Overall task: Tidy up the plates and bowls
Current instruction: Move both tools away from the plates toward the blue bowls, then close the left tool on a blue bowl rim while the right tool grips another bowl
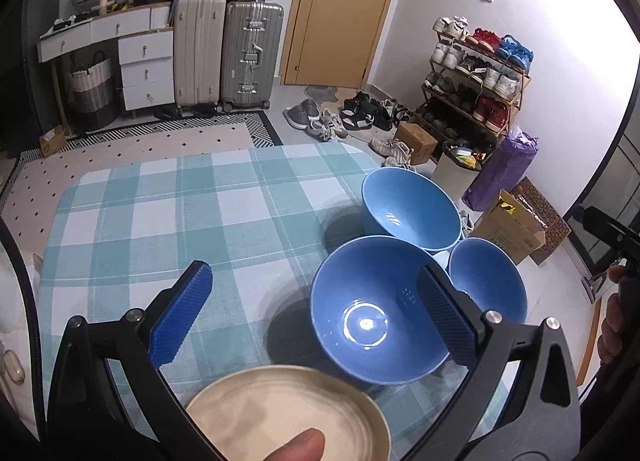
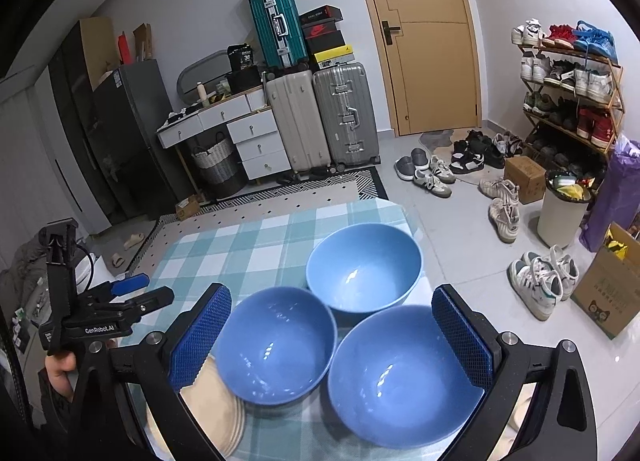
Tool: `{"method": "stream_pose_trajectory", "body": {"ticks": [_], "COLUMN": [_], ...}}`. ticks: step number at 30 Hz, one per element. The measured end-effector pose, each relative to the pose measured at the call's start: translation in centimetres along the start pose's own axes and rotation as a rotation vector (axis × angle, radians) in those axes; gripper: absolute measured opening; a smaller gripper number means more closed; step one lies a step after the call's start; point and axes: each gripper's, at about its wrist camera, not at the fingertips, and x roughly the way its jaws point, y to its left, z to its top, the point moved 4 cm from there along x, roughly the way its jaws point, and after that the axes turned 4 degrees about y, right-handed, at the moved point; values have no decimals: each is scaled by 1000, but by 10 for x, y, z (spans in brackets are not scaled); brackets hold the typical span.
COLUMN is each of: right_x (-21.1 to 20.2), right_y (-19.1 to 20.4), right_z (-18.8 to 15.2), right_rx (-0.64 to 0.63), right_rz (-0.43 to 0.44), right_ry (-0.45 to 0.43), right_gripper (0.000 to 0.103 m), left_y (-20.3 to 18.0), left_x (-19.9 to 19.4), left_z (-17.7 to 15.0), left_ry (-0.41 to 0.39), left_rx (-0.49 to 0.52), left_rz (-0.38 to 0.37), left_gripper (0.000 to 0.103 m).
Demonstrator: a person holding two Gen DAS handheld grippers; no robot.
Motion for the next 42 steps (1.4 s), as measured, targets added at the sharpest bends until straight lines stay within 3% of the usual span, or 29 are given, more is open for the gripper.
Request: {"method": "stream_pose_trajectory", "body": {"ticks": [12, 35, 42], "right_x": [43, 127, 146], "right_y": [-40, -98, -108], "right_z": [17, 22, 24], "right_rx": [49, 146, 153], "right_rz": [-72, -58, -56], "right_ry": [62, 183, 209], "right_gripper": [102, 102, 96], "left_y": [-17, -38, -38], "left_x": [62, 173, 200], "left_z": [29, 79, 85], "left_ry": [64, 166, 196], "left_rx": [7, 1, -9], "left_rz": [1, 7, 6], "left_gripper": [102, 102, 102]}}
